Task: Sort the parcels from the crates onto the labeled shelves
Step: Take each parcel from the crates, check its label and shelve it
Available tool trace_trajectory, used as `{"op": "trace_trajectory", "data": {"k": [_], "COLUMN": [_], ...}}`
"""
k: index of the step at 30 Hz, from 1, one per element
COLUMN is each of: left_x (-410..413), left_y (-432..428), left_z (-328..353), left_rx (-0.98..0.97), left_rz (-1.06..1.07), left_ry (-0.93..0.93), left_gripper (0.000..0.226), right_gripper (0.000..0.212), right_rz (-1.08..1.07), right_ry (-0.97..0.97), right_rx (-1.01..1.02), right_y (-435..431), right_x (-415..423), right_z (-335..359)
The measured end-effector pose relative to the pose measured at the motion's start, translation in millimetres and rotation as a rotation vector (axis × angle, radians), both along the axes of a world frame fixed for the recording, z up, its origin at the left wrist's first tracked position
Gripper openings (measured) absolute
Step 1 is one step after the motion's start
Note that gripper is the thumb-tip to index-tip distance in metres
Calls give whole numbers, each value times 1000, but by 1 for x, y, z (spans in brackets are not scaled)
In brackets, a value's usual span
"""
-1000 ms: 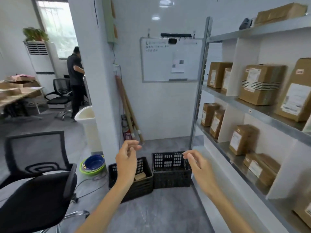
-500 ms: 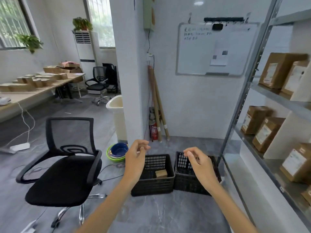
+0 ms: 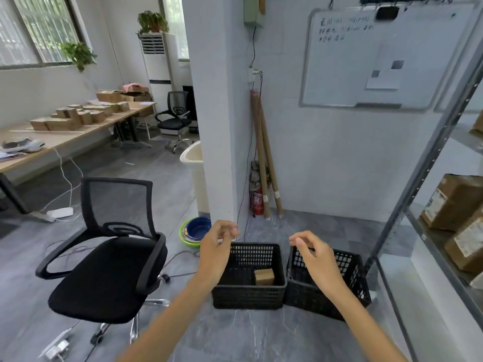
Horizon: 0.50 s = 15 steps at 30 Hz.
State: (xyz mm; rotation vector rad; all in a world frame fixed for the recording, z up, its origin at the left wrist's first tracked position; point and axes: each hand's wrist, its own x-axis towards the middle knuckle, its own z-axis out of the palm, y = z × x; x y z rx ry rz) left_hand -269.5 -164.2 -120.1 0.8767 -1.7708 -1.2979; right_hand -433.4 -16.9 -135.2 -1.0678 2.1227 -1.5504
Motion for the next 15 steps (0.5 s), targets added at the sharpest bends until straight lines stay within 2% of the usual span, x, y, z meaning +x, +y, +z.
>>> {"op": "trace_trajectory", "data": {"k": [8,15], "left_x": [-46,-96], "left_y": [-70,-128], "left_z": [-33,-58], "left_rx": [51,81], "left_rz": [-24,-90], "left_ry": [-70,-102], "left_gripper": [29,31], "right_gripper": [24,25], "right_rz": [-1,-19], "right_ry": [27,-31], "right_rx": [42,138], "right_y": [-59,-103], "right_x": [-60,-93], "right_z": [-14,-56]}}
